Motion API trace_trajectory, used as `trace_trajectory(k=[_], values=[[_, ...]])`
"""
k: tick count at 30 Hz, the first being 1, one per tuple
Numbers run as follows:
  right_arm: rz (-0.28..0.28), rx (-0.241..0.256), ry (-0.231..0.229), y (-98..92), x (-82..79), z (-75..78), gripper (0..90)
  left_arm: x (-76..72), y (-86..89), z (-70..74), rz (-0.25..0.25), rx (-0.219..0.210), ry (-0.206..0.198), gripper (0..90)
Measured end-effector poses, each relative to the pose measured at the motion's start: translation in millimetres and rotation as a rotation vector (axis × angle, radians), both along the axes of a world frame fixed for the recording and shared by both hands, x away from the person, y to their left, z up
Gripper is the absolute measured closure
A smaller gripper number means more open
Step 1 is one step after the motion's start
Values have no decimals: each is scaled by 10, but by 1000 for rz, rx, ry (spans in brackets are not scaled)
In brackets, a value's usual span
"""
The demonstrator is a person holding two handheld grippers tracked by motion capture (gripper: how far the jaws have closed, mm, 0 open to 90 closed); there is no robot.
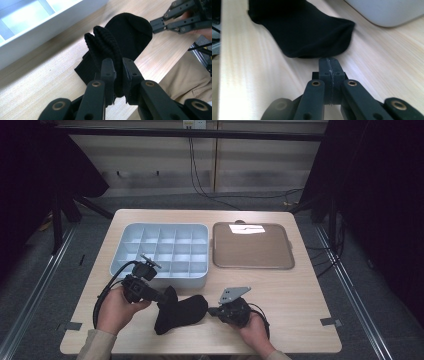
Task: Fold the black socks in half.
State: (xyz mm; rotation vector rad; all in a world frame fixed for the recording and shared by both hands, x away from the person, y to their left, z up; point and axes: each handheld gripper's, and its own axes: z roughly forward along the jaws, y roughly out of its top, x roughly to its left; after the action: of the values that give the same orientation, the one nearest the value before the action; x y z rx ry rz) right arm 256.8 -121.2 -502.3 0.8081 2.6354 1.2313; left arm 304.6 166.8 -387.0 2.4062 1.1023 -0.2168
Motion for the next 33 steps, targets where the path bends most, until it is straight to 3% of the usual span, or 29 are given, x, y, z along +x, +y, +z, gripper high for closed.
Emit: trace_trajectory(k=[5, 12, 33], values=[[-46, 1, 6, -46, 101, -22, 900, 2, 20, -3, -7, -1, 8, 807], [-55, -5, 2, 30, 159, -46, 900, 7, 8, 0, -1, -8, 5, 806], [7, 6, -12, 170, 68, -53, 900, -6, -133, -27, -14, 4, 9, 805]])
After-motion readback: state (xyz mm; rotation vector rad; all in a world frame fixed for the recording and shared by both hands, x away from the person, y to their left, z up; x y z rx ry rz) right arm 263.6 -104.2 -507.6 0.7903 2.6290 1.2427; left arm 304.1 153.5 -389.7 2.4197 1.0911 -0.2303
